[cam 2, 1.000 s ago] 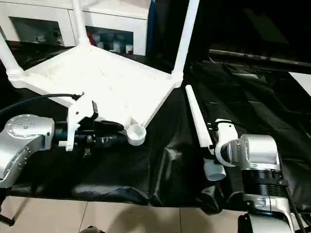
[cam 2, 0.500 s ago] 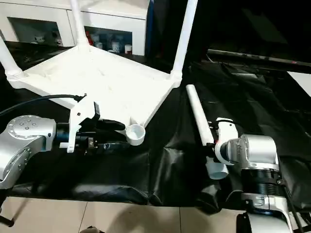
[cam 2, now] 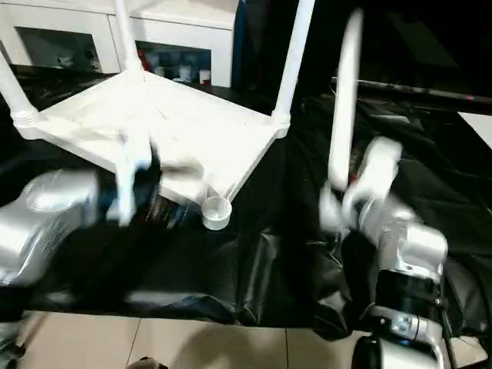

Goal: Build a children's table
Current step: Pick table leg

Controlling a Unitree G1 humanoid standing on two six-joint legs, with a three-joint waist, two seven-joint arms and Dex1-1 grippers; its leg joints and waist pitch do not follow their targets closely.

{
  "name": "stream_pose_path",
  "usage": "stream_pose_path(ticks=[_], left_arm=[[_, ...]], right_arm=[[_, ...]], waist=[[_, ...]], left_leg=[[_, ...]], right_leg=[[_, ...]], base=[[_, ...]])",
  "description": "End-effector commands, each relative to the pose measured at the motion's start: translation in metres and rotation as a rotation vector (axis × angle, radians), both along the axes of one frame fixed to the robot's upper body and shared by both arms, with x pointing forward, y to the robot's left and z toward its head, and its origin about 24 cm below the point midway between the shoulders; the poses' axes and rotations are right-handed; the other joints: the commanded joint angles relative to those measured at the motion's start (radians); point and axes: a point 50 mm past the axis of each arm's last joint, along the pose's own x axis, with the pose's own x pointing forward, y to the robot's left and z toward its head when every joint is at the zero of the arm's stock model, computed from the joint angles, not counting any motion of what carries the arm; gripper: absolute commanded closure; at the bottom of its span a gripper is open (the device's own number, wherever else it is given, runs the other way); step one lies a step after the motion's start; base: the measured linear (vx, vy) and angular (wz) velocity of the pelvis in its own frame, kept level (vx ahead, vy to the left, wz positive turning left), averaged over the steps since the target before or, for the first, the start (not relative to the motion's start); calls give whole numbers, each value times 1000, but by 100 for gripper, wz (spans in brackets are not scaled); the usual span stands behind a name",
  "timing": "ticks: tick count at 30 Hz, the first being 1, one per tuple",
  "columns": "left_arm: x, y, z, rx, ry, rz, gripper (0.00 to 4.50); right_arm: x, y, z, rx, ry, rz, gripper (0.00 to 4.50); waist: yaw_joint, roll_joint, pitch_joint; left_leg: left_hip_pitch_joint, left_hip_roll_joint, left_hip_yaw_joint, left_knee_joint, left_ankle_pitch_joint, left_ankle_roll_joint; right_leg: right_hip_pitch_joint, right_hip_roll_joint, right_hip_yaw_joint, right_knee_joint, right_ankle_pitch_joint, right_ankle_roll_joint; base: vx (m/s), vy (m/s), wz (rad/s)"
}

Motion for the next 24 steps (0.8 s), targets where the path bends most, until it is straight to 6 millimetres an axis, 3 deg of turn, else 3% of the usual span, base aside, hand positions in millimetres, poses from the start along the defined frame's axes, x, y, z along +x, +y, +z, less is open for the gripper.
stream_pose_path(ticks=[1, 3, 7, 8, 10, 12, 15, 18, 19, 20, 21, 22, 24], left_arm=[[4, -5, 7, -83, 7, 18, 0], [7, -10, 11, -152, 28, 33, 0], [21, -26, 22, -378, 143, 87, 0], [22, -27, 22, -387, 151, 90, 0], [27, -31, 24, -395, 167, 100, 0], [29, -32, 26, -402, 164, 96, 0], [30, -35, 28, -426, 183, 98, 0], [31, -35, 29, -447, 200, 111, 0], [33, -34, 27, -445, 215, 131, 0], [33, -34, 27, -445, 215, 131, 0], [35, -33, 26, -440, 224, 148, 0], [36, -33, 25, -442, 227, 157, 35], [39, -29, 23, -443, 233, 198, 35]], right_arm=[[-1, 2, 20, 49, -147, 38, 259], [-3, 8, 26, 70, -196, 75, 260], [-17, 48, 39, 99, -328, 377, 260], [-19, 52, 38, 93, -335, 408, 260], [-28, 78, 32, 64, -337, 578, 260], [-30, 89, 28, 53, -330, 633, 260], [-32, 97, 24, 58, -329, 670, 260], [-34, 102, 23, 55, -325, 696, 260], [-35, 107, 21, 44, -324, 717, 260], [-35, 107, 21, 44, -324, 717, 260], [-35, 109, 20, 23, -322, 725, 260], [-34, 109, 19, 8, -321, 726, 260], [-32, 111, 15, -56, -316, 713, 260]], waist=[[2, 7, -74], [0, 5, -74], [3, 1, -72], [6, 0, -71], [5, 1, -70], [0, 3, -69], [5, -3, -70], [5, 0, -69], [5, -6, -71], [8, -2, -70], [7, -8, -70], [9, -6, -71], [7, -10, -70]], left_leg=[[20, 7, 7, -61, -164, -31], [19, 5, 8, -61, -154, -21], [15, 3, 9, -59, -169, 3], [17, 5, 7, -59, -178, 6], [17, 6, 6, -61, -187, 2], [17, 7, 4, -63, -195, -4], [17, 8, 3, -63, -187, -10], [17, 10, 3, -65, -181, -9], [16, 10, 3, -64, -176, -7], [17, 9, 3, -65, -171, -6], [16, 9, 4, -65, -167, -4], [15, 9, 3, -64, -156, -5], [14, 7, 4, -63, -150, -9]], right_leg=[[49, -40, 29, -73, -57, -178], [49, -36, 29, -73, -42, -184], [54, -39, 29, -81, -67, -190], [53, -39, 28, -85, -94, -182], [52, -40, 28, -90, -128, -164], [48, -40, 28, -94, -153, -151], [48, -42, 28, -88, -152, -158], [47, -40, 28, -88, -127, -162], [48, -41, 28, -87, -116, -163], [47, -41, 27, -86, -111, -163], [49, -41, 27, -87, -108, -161], [50, -43, 28, -85, -96, -159], [51, -43, 28, -87, -99, -153]], base=[[0, 0, 0], [0, 0, 0], [0, 0, 0], [0, 0, 0], [0, 0, 0], [0, 0, 0], [0, 0, 0], [0, 0, 0], [0, 0, 0], [0, 0, 0], [0, 0, 0], [0, 0, 0], [0, 0, 0]])
